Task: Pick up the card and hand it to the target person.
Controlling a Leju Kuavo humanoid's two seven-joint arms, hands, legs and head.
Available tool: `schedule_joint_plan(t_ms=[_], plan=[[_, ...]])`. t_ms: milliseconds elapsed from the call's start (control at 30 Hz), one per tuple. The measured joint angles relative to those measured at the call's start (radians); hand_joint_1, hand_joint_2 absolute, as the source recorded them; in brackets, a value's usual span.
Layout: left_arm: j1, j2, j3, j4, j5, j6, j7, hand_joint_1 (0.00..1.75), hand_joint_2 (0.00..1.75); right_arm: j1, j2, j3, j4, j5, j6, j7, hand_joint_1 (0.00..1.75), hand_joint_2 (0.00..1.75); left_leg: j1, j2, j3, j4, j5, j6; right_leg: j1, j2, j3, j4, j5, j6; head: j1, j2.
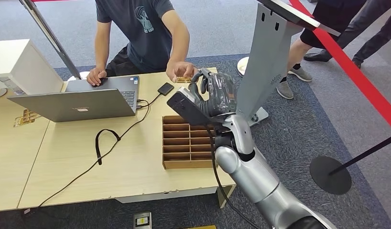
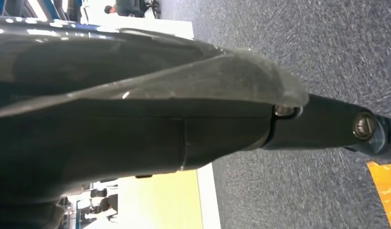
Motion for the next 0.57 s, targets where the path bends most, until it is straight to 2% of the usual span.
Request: schedule_joint_plan(t_ms=[33, 567], plan=[[-0.003, 0.000, -0.001, 0.000, -0.002, 0.000, 0.003, 0.00, 0.00, 0.001, -0.002, -0.003, -0.001, 0.000, 0.000, 0.000, 0.00, 1.75, 0.000, 0.000, 0.000, 0.000, 0.000, 0.000, 0.000, 0.000, 0.000, 0.000, 0.000, 0.000, 0.000, 0.000], [-0.032, 0.000, -0.008, -0.001, -0.013, -0.001, 0.022, 0.00, 0.00, 0.043, -0.025, -0.025, -0.017, -0.012, -0.008, -0.003, 0.00, 1.75, 0.000, 0.000, 0.000, 0.000, 0.000, 0.000, 0.000, 0.000, 0.000, 0.000, 0.000, 0.000, 0.000, 0.000]])
